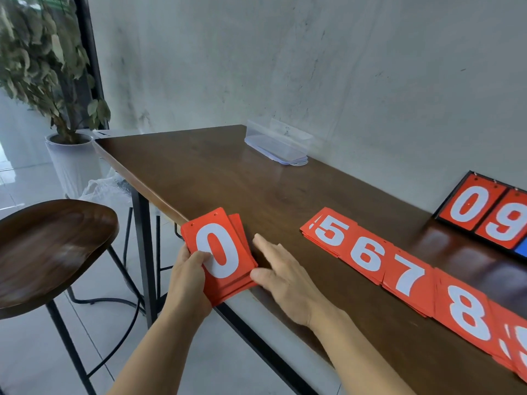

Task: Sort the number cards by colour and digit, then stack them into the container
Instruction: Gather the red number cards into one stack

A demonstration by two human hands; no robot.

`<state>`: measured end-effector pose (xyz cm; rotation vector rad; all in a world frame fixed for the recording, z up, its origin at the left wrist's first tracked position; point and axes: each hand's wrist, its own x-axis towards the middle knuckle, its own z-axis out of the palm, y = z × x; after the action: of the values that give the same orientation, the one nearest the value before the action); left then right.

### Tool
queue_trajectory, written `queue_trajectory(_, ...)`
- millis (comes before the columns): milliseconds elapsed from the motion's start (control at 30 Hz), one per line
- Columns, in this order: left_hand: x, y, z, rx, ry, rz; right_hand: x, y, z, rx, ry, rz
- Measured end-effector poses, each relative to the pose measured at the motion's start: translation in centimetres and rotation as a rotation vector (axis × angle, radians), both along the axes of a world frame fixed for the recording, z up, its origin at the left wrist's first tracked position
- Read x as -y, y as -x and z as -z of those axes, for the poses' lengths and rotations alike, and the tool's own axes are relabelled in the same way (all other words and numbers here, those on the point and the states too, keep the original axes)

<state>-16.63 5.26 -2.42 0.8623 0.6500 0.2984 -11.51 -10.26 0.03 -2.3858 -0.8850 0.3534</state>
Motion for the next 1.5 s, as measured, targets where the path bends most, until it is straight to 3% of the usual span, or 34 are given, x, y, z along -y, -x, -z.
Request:
queue_trajectory(167, 0.5, -0.5, -1.0, 0.037, 0.024, 0.019, 3.2, -4.6, -0.3, 0.274, 0.392, 0.363)
queue_trajectory(300, 0.9, -0.7, -1.2, 0.035, 0.029, 0.024, 4.2, -7.3, 0.7, 0.166, 0.433, 0.459)
queue_trajectory(933, 1.5, 0.5, -0.1, -0.031, -0.008, 0.006, 5.8, 2.2, 1.3, 0.356, 0.262, -0.119)
queue_trajectory(1033, 1.9, 0.7, -0.1, -0.031, -0.014, 0.026, 7.0, 3.2, 0.9, 0.418, 0.288, -0.062)
queue_trajectory(1200, 2.7, 0.7, -0.3, -0.035, -0.017, 0.032, 7.6, 2.4, -0.1, 0.265, 0.427, 0.159)
queue_trajectory(1500, 3.3, 1.0, 0.3, -0.043, -0.078, 0.031, 5.1, 2.1, 0.6, 0.244, 0.370, 0.066)
